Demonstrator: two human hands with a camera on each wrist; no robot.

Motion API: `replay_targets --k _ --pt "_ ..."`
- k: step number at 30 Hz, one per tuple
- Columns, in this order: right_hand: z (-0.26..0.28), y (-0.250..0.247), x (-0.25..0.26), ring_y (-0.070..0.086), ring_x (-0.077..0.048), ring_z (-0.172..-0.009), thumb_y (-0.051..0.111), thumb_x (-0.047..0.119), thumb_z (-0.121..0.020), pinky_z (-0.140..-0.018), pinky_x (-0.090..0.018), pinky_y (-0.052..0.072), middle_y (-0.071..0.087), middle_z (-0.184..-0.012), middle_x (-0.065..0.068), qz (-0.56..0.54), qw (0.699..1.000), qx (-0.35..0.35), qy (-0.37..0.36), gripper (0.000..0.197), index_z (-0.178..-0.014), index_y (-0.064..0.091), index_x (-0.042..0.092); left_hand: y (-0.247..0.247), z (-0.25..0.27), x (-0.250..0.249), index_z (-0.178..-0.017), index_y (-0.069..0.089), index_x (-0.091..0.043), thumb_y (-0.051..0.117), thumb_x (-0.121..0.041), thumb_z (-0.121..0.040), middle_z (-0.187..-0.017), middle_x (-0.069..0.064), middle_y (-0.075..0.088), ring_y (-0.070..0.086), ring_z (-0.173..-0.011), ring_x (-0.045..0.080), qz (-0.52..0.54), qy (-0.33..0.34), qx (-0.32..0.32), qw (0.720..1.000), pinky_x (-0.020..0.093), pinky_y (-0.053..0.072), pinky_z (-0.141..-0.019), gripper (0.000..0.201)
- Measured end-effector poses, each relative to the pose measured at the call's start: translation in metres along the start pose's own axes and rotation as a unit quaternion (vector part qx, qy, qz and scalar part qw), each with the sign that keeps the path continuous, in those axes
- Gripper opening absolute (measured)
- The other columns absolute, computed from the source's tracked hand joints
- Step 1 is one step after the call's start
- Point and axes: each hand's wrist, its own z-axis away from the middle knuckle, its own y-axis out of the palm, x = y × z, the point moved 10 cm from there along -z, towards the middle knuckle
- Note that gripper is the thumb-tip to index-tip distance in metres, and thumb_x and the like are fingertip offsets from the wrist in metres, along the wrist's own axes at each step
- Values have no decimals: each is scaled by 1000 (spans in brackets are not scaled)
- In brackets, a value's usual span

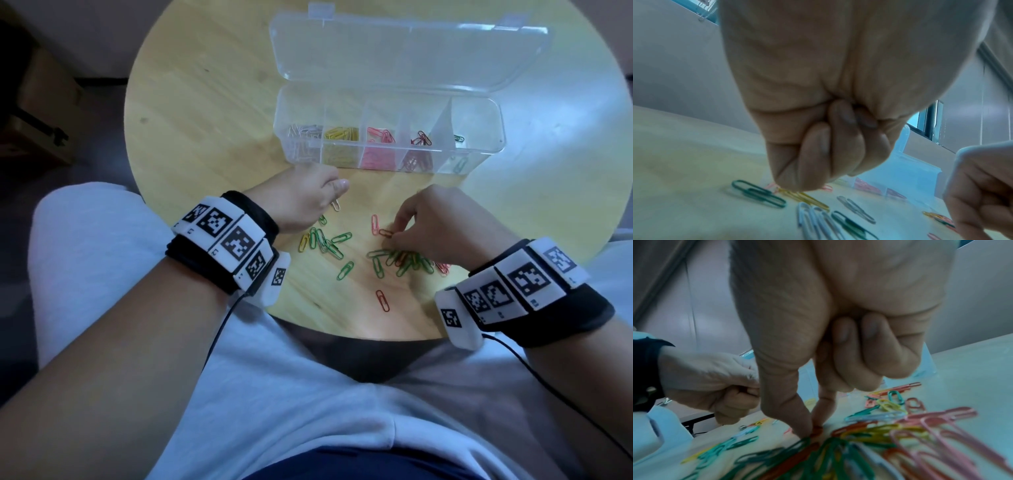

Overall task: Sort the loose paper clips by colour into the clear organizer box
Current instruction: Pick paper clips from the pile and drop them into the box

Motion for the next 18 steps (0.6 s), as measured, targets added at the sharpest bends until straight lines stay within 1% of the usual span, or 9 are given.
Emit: replay_targets --k 3,6,8,10,11,13,14,16,18 --pt "-1 6 1 57 -15 -57 82 42 -69 -51 -25 42 63 -62 1 18 1000 12 11 26 -71 69 20 7 -1 2 -63 34 -19 41 -32 -102 -63 -3 39 37 -58 11 -13 -8 14 1000 33 27 -56 42" --pt "-1 8 2 60 -22 -59 76 41 -72 -50 -27 45 64 -61 -4 27 999 14 9 32 -65 65 12 11 1 3 -65 44 -20 43 -31 -102 -67 -7 47 43 -62 6 -17 -21 31 999 28 30 -56 38" --pt "0 6 3 59 -22 -60 67 36 -78 -54 -31 47 64 -64 -6 -22 1000 20 5 30 -68 64 8 13 3 1 -72 53 -17 43 -30 -102 -69 -9 51 47 -65 7 -13 -23 43 999 28 31 -58 34" --pt "0 -1 -1 52 -21 -58 56 26 -85 -54 -32 42 60 -63 -5 -152 988 23 16 23 -68 61 10 13 5 -1 -75 57 -13 44 -30 -101 -67 -5 53 48 -62 11 5 -24 47 999 30 34 -59 33" --pt "-1 -5 -5 43 -20 -52 51 20 -86 -49 -29 35 52 -57 -2 -249 968 25 28 24 -63 55 13 13 6 -2 -74 58 -12 45 -29 -101 -65 -2 54 48 -59 13 24 -25 46 998 31 35 -60 34" --pt "-1 -11 -13 23 -15 -44 44 13 -86 -45 -22 18 35 -49 3 -435 898 29 57 30 -57 38 18 10 7 -4 -71 57 -8 47 -25 -98 -60 2 52 43 -52 14 76 -28 37 996 30 34 -54 34" --pt "-1 -12 -17 17 -14 -43 42 12 -84 -44 -21 14 32 -48 3 -499 863 35 69 29 -58 33 20 9 7 -6 -70 55 -6 46 -21 -97 -57 1 48 39 -47 12 104 -30 34 994 29 32 -50 32" --pt "1 -16 -20 15 -14 -42 40 11 -81 -45 -23 10 36 -50 -2 -571 816 47 76 22 -63 31 20 5 5 -10 -67 49 -8 43 -15 -96 -51 -1 41 31 -41 11 166 -30 36 985 27 25 -45 30" --pt "1 -24 -22 18 -14 -40 39 6 -80 -46 -25 9 42 -52 -7 -607 790 39 73 21 -64 30 17 -1 3 -14 -65 43 -11 39 -11 -95 -47 -4 34 25 -41 13 245 -29 35 968 25 22 -45 31"
